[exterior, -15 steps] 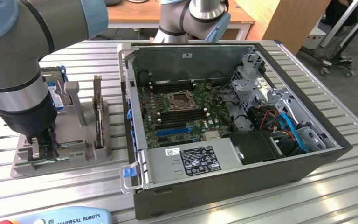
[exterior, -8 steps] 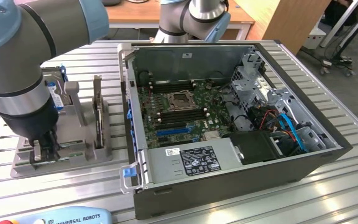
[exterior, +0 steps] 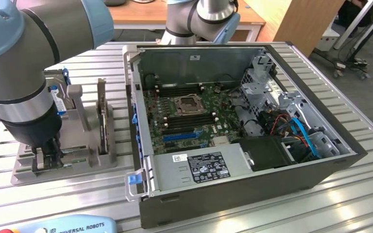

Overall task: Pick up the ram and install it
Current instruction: 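Pick up the ram and move it above insertion slot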

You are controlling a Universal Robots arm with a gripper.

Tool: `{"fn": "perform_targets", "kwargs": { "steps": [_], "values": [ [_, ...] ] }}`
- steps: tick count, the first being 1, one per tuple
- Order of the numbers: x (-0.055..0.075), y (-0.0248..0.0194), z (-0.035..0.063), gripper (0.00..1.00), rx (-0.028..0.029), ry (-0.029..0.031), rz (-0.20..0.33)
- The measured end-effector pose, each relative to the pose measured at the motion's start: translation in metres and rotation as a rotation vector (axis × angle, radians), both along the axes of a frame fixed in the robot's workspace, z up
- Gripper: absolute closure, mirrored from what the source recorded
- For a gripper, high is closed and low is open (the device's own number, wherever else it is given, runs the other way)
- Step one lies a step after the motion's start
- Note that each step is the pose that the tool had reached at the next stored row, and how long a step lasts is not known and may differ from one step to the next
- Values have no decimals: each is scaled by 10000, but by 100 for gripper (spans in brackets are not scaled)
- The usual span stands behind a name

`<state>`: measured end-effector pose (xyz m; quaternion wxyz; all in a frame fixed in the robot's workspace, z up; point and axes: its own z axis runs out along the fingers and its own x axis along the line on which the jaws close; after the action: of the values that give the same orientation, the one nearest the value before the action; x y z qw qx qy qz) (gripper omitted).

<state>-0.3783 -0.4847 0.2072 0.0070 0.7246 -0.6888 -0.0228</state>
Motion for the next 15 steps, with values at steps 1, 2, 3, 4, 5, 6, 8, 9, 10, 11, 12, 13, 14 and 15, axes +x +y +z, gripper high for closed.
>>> {"fn": "perform_targets", "kwargs": {
  "steps": [1, 2, 3, 4, 5, 6, 8, 9, 10, 11, 12, 13, 14, 15],
  "values": [
    [0, 0, -1, 70, 1, -1, 0],
    [1, 0, -3, 70, 2, -2, -1],
    [7, 1, -5, 70, 4, -4, -1],
    [16, 0, -5, 70, 3, -3, 0],
    [25, 0, -5, 70, 2, -3, 0],
    [34, 0, -5, 70, 2, -2, 0],
    [39, 1, -6, 70, 3, -3, -1],
    [38, 0, -9, 70, 1, -1, -1],
    [39, 1, -16, 70, 2, -2, -1],
    [39, 1, -26, 70, 3, -3, -1],
    [39, 0, -35, 70, 2, -1, -1],
    [39, 0, -43, 70, 2, -1, 0],
    [39, 0, -51, 70, 2, -2, -1],
    [39, 0, -58, 70, 2, -2, 0]
  ]
}}
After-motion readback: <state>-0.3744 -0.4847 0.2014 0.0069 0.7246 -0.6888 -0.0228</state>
